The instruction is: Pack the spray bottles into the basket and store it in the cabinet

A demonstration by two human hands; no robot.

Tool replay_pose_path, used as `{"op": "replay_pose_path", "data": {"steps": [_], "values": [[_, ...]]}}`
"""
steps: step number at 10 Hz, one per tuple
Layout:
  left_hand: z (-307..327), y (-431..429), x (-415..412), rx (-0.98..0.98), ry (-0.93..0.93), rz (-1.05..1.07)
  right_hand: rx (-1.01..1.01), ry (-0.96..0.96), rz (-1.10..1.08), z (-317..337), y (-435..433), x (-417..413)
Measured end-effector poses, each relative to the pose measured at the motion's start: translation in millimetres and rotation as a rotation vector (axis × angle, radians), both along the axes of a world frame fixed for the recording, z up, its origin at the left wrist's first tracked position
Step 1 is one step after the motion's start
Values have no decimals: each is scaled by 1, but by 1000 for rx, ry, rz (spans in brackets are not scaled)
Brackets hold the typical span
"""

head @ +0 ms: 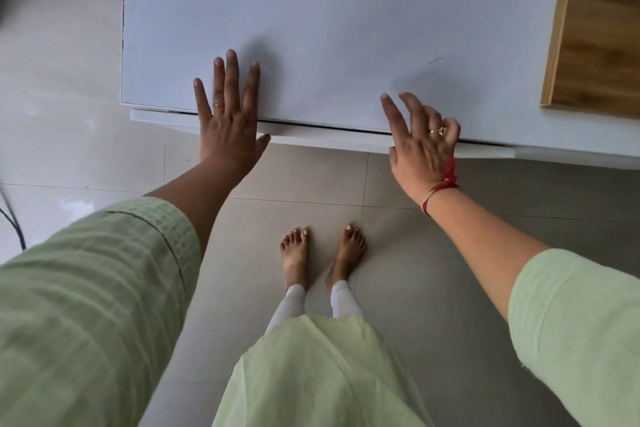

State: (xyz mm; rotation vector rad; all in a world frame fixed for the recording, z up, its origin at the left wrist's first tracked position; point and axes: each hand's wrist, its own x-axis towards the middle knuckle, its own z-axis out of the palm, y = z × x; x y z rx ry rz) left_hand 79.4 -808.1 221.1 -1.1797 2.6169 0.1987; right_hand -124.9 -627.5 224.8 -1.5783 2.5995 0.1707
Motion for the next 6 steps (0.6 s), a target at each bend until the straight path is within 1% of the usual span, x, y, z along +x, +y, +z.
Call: {"op": "replay_pose_path", "data": {"steps": [2,3,4,6], "values": [[-2,0,-9,61,90,113,20,-14,-110,-2,-13,-13],[-1,1,-9,84,110,137,56,-43,-144,-2,-10,-15],[1,3,-5,103,130,145,50,-61,-158,0,-6,-11],[38,0,-10,121,168,45,-43,-141,-142,29,-3,4]]}}
